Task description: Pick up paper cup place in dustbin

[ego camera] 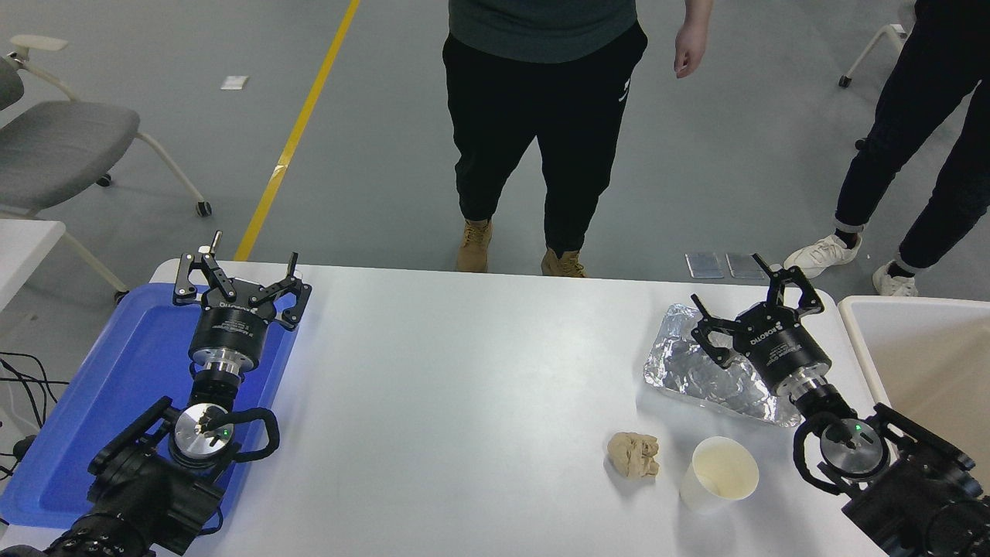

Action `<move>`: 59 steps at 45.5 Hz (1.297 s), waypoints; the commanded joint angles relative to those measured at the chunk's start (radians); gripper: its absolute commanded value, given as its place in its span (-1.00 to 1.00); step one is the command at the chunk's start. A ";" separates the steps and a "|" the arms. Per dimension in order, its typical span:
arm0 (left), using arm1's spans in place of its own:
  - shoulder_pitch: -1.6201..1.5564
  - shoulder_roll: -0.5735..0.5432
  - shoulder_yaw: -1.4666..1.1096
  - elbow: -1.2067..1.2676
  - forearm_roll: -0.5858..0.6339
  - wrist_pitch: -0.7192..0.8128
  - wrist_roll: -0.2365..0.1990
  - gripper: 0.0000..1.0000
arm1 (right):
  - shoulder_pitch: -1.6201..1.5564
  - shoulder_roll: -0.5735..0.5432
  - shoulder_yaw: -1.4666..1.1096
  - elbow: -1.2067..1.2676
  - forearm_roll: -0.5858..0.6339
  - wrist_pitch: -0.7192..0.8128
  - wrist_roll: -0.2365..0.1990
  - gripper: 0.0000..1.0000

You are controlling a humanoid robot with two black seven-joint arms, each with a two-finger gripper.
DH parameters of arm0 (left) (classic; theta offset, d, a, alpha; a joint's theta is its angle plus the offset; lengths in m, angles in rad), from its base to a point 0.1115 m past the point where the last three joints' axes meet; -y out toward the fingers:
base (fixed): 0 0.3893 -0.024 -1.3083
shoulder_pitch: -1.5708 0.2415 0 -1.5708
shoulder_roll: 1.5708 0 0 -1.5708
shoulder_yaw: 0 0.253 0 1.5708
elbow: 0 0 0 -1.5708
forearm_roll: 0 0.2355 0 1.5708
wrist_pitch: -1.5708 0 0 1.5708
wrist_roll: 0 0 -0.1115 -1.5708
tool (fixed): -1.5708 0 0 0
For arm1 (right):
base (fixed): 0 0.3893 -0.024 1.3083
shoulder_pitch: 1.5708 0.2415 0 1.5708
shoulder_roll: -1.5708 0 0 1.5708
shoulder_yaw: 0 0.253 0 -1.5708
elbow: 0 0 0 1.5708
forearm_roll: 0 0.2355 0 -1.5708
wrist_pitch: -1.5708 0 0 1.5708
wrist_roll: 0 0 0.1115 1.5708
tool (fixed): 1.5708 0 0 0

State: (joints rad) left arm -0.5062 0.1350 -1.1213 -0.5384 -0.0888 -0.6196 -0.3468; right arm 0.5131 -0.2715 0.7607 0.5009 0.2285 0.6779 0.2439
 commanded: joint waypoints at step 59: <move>0.000 0.000 0.000 0.000 0.001 0.000 0.000 1.00 | 0.042 -0.308 -0.038 0.396 -0.195 -0.158 -0.005 1.00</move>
State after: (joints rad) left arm -0.5062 0.1350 -1.1213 -0.5384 -0.0890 -0.6200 -0.3470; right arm 0.5457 -0.4616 0.7343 0.7215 0.1275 0.6079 0.2425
